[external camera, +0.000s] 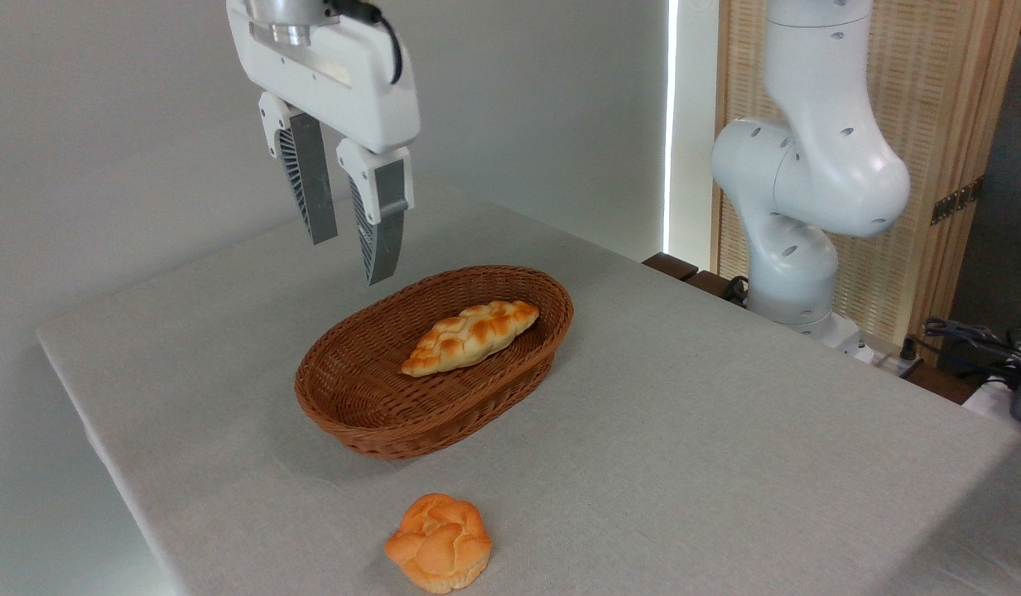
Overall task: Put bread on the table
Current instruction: 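Lower the open gripper onto the braided bread roll in the basket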
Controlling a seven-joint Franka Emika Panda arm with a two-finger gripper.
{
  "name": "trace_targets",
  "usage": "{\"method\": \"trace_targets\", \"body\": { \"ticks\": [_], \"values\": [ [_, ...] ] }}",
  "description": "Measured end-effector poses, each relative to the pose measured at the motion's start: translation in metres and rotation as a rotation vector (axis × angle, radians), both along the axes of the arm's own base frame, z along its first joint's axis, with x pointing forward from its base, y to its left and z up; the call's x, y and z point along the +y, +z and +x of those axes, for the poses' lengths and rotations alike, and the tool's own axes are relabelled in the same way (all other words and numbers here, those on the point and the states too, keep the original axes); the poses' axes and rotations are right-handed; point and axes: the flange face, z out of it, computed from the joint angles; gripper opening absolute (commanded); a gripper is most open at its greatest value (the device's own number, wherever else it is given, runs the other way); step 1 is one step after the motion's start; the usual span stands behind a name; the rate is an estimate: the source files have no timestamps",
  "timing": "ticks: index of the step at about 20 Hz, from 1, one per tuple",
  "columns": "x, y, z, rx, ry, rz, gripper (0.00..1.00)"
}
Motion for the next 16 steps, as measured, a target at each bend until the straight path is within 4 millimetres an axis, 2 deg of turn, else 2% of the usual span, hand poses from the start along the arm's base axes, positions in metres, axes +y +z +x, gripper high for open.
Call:
{"method": "trace_targets", "body": {
  "ticks": [3, 6, 8, 10, 13, 16],
  "values": [
    [-0.018, -0.016, -0.013, 0.008, -0.029, 0.003, 1.0],
    [-0.018, -0.037, -0.045, 0.006, -0.027, 0.01, 1.0],
    [-0.028, -0.06, -0.071, 0.043, -0.048, 0.019, 1.0],
    [-0.042, -0.09, -0.088, 0.082, -0.078, 0.028, 1.0],
    [-0.059, -0.131, -0.097, 0.109, -0.083, -0.024, 1.0],
    [-0.062, -0.158, -0.102, 0.129, -0.061, -0.069, 1.0]
  ]
}}
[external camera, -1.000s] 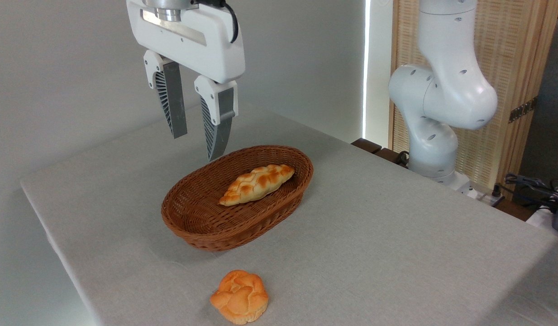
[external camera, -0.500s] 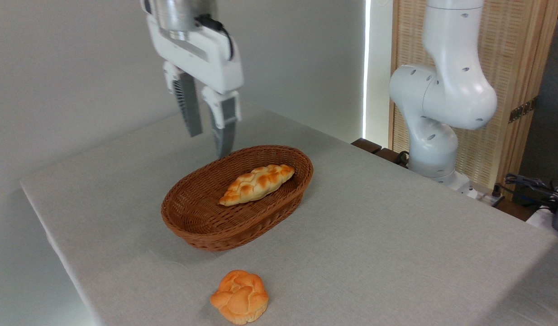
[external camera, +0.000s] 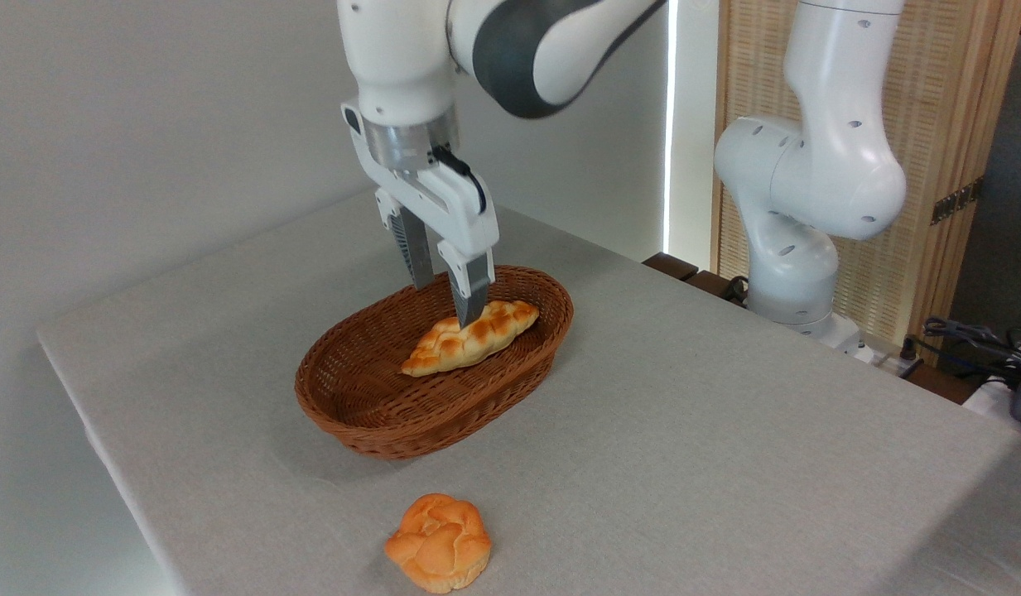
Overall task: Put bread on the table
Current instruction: 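Lower the open gripper onto the braided bread roll in the basket, then close the gripper on the middle of the braided bread roll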
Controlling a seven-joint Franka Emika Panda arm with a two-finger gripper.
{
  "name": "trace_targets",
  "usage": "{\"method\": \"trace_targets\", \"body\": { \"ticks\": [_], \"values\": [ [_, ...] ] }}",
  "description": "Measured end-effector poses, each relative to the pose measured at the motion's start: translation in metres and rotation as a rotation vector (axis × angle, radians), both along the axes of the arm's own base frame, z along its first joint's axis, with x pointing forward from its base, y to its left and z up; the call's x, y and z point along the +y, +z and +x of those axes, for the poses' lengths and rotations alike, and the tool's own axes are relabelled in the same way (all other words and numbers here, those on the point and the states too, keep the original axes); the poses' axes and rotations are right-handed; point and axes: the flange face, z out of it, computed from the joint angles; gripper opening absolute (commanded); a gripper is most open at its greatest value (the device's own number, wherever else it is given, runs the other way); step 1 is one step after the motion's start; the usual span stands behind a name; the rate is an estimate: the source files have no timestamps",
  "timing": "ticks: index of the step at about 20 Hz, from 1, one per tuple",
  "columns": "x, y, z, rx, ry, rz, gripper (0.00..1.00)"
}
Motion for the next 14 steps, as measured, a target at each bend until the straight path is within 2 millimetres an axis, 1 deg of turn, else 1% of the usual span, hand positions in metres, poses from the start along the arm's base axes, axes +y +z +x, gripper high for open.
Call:
{"method": "trace_targets", "body": {
  "ticks": [3, 7, 9, 12, 13, 14],
  "values": [
    [-0.006, -0.018, -0.008, 0.029, -0.015, 0.014, 1.0],
    [-0.013, -0.032, -0.016, 0.054, -0.036, 0.03, 1.0],
    [-0.018, -0.039, -0.019, 0.046, -0.043, 0.034, 1.0],
    [-0.027, -0.057, -0.024, 0.034, -0.057, 0.043, 1.0],
    [-0.028, -0.061, -0.025, 0.035, -0.06, 0.046, 0.97],
    [-0.028, -0.064, -0.026, 0.038, -0.06, 0.048, 0.88]
  ]
}}
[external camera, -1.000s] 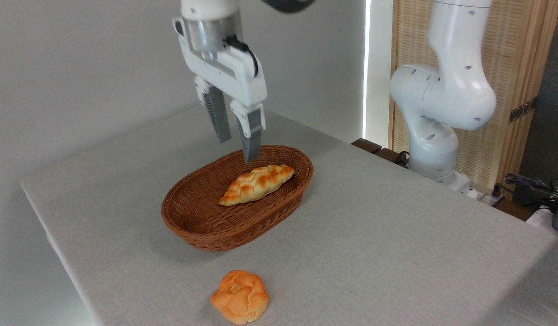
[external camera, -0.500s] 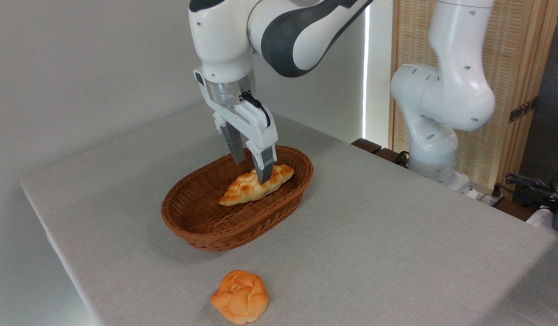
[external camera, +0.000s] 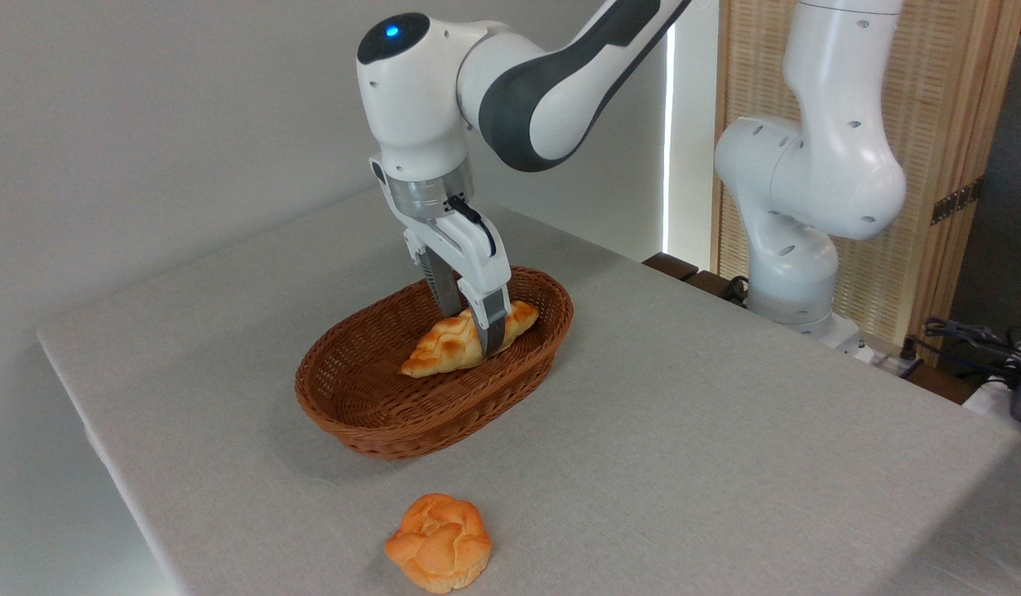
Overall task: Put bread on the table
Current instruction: 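Close the gripper on the middle of the braided bread roll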
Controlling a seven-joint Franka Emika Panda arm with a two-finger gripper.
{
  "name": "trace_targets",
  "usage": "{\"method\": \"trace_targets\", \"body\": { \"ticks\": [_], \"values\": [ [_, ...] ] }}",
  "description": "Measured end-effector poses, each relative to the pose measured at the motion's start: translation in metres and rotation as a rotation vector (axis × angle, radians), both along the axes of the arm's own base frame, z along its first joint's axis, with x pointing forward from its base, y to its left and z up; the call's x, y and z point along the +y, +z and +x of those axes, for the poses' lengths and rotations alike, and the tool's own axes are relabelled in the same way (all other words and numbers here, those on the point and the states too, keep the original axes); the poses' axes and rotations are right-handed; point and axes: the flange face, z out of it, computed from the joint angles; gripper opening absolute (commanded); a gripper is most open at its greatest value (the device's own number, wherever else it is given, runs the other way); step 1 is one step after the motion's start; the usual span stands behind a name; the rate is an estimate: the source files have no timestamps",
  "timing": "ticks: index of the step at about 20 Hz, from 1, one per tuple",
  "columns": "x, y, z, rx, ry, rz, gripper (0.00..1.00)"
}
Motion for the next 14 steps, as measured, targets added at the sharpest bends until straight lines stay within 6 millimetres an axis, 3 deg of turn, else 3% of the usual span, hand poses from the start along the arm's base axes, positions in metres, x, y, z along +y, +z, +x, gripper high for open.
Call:
{"method": "trace_targets", "body": {
  "ticks": [5, 7, 14],
  "values": [
    [0.0039, -0.0061, -0.0002, -0.003, -0.031, 0.053, 0.38],
    [0.0045, -0.0075, 0.0, -0.007, -0.046, 0.074, 0.26],
    [0.0042, -0.0074, 0.0, -0.01, -0.054, 0.082, 0.25]
  ]
}}
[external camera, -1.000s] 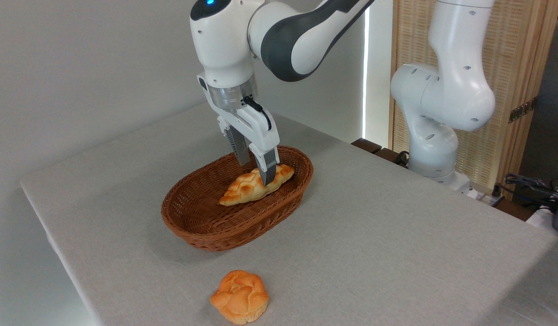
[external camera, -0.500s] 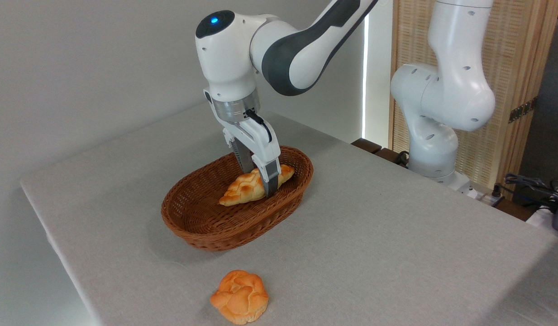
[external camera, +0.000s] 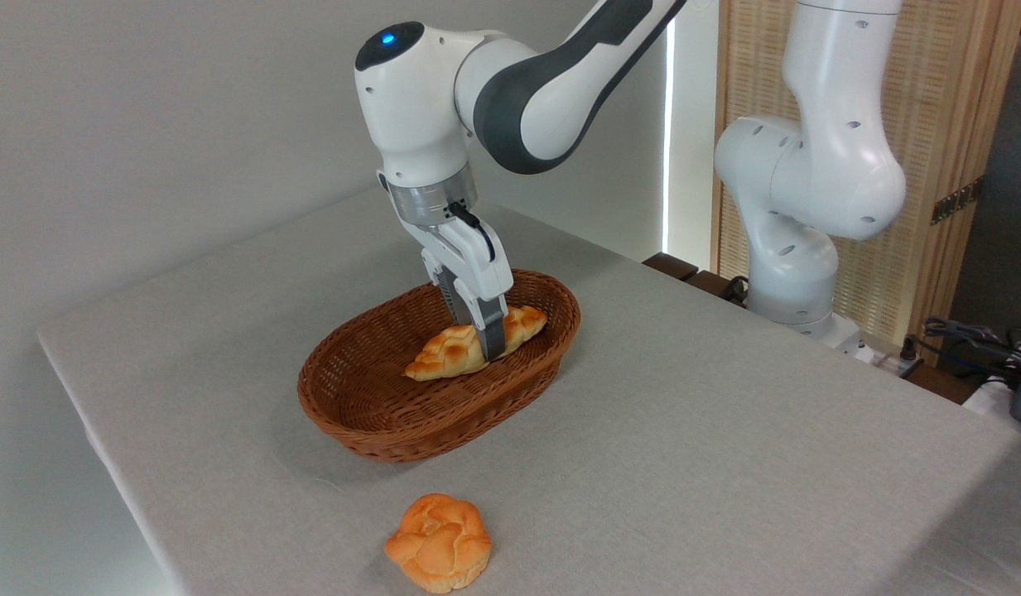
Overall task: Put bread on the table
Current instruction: 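Close the gripper on the middle of the braided bread roll, then lift the braided roll up out of the basket, then carry the roll past the basket rim and lower it onto the table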
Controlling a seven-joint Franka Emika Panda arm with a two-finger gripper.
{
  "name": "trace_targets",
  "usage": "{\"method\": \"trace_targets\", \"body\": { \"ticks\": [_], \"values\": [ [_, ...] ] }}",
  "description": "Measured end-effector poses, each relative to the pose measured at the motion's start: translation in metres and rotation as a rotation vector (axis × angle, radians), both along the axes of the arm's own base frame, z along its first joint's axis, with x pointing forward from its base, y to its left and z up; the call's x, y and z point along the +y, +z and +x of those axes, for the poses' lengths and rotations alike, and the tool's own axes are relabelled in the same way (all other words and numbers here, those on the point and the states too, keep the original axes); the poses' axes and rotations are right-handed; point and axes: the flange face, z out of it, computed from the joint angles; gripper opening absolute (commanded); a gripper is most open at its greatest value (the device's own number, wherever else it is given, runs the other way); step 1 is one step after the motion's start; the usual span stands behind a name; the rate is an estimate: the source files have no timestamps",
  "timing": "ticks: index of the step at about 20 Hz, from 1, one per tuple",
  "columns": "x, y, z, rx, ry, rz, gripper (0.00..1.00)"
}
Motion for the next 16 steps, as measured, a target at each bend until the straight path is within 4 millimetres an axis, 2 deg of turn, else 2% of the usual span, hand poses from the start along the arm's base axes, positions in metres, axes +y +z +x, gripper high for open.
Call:
{"method": "trace_targets", "body": {
  "ticks": [5, 7, 12, 14, 16],
  "values": [
    [0.0, 0.002, 0.001, -0.005, 0.002, -0.002, 0.25],
    [0.002, 0.012, 0.007, -0.018, 0.008, -0.008, 0.26],
    [0.019, 0.067, 0.029, -0.056, 0.056, -0.052, 0.26],
    [0.033, 0.09, 0.038, -0.066, 0.087, -0.071, 0.3],
    [0.057, 0.111, 0.042, -0.047, 0.091, -0.076, 0.35]
  ]
}}
